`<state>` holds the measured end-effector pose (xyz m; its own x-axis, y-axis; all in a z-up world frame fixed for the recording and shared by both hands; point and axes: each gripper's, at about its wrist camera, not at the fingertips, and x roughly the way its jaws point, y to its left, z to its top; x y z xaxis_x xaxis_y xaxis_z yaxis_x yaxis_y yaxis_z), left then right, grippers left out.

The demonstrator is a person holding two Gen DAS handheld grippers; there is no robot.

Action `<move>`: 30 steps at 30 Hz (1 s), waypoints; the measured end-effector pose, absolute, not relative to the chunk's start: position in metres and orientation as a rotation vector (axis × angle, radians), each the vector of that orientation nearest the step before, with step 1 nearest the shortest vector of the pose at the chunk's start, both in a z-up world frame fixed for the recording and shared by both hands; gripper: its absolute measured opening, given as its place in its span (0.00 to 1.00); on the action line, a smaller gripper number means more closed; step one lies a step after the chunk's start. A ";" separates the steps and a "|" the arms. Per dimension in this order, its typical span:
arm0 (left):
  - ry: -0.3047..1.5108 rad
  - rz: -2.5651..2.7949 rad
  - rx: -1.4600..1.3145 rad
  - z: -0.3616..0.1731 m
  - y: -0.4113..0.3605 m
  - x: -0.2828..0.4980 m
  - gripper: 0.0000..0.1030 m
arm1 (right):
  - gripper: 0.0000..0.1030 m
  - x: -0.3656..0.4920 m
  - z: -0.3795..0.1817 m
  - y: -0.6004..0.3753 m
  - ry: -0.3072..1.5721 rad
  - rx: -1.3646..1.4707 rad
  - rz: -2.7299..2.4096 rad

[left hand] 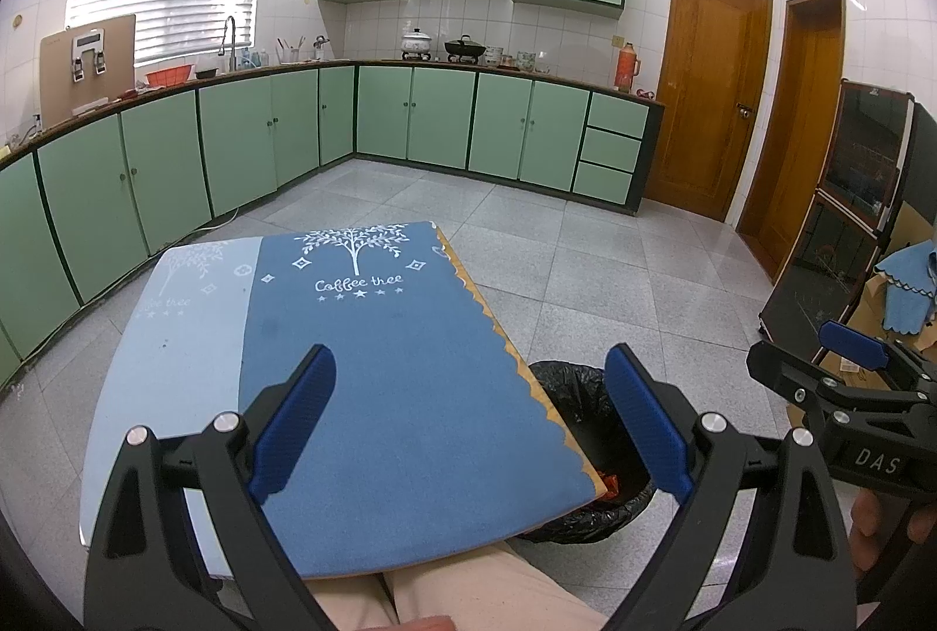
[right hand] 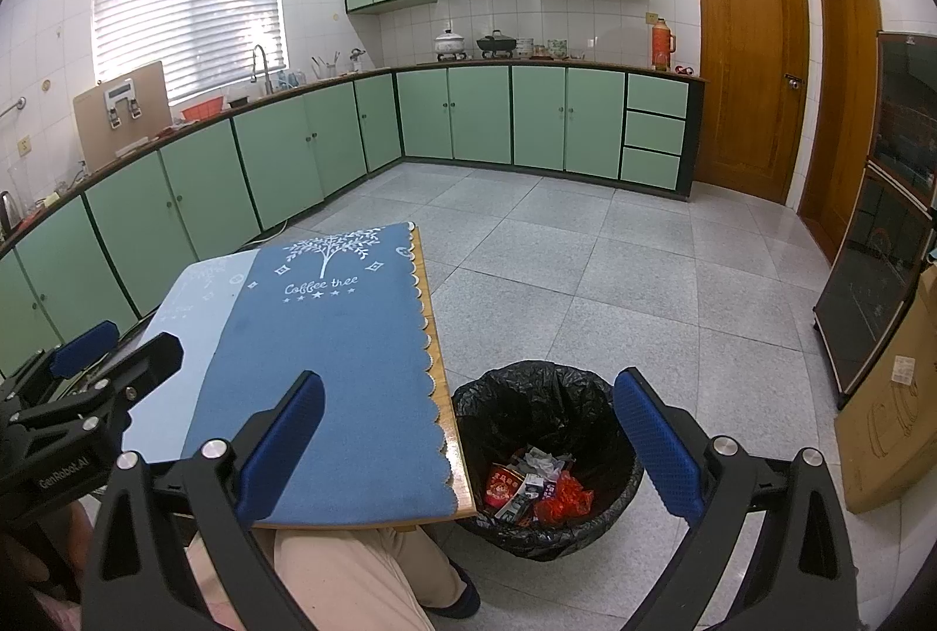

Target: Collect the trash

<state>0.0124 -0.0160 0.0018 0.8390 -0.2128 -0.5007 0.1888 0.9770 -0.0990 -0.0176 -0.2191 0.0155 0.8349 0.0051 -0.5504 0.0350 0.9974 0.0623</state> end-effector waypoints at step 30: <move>0.541 -0.209 -0.050 -0.002 -0.013 0.013 0.88 | 0.94 -0.017 0.013 -0.217 0.584 0.070 -0.015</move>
